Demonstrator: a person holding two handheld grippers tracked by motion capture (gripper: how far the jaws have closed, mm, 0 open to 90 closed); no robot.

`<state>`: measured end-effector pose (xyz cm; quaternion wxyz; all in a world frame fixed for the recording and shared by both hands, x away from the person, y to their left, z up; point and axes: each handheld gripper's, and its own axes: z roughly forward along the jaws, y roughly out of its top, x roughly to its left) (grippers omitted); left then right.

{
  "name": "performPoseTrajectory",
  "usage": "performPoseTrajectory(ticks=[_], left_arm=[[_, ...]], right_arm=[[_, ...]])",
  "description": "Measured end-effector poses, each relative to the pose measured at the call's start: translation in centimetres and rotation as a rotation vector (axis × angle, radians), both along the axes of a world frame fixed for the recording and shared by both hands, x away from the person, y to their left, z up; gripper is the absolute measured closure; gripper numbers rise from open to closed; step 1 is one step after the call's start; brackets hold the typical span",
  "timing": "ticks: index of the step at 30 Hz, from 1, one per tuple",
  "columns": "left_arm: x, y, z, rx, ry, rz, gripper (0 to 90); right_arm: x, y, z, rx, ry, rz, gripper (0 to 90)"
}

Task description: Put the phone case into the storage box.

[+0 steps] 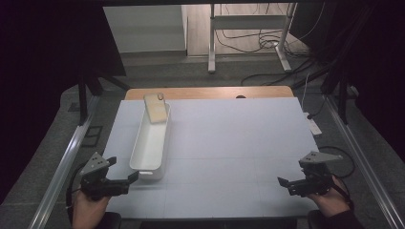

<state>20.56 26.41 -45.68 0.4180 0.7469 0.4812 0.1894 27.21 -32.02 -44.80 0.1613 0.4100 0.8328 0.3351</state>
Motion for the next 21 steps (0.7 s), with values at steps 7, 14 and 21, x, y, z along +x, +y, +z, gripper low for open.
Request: performPoseTrajectory(ticks=[7,14,21], left_arm=[[-0.29,0.08,-0.34,0.014,0.007,-0.001,1.5],[-0.51,0.00,-0.84,0.023,0.032,-0.008,0.6],[-0.56,0.06,-0.93,0.016,0.030,-0.013,0.6]], right_arm=[[0.00,0.02,0.00,0.000,0.000,0.000,0.0],[0.01,0.03,0.00,-0.001,0.000,0.000,0.0],[0.00,0.03,0.01,-0.001,-0.001,0.000,0.0]])
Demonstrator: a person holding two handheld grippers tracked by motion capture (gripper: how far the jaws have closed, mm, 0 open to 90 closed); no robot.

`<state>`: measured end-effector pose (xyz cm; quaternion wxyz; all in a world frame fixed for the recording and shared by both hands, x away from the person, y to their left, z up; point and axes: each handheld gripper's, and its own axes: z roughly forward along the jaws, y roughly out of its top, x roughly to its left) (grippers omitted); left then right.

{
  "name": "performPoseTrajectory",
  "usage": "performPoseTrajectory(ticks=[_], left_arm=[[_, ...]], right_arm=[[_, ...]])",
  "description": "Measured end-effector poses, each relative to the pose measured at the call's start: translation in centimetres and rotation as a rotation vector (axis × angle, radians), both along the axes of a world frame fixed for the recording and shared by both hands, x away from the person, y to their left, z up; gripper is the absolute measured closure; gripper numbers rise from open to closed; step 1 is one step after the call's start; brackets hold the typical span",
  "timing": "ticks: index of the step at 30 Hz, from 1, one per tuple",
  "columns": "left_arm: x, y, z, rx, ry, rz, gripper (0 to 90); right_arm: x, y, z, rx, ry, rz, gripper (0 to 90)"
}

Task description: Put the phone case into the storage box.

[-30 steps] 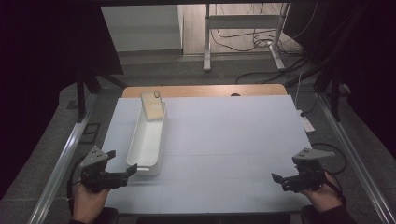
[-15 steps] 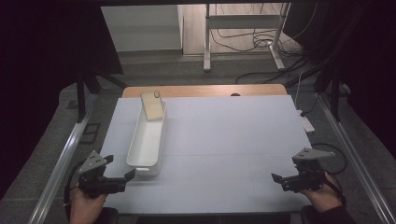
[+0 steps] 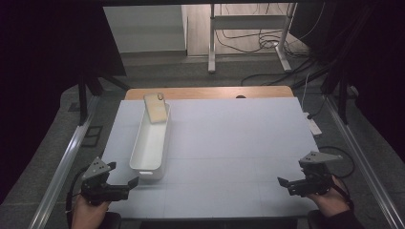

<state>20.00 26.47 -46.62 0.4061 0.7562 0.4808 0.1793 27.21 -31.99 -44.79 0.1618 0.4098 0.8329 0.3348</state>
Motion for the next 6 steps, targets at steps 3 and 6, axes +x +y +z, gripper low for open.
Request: performPoseTrajectory(ticks=[3,6], left_arm=[[-0.01,0.08,-0.02,-0.008,-0.001,-0.004,0.7],[-0.02,-0.01,0.03,-0.009,-0.008,-0.010,0.8]], right_arm=[[0.00,0.01,-0.01,-0.001,0.000,0.000,0.0],[0.01,0.00,-0.04,-0.004,-0.003,0.000,0.0]])
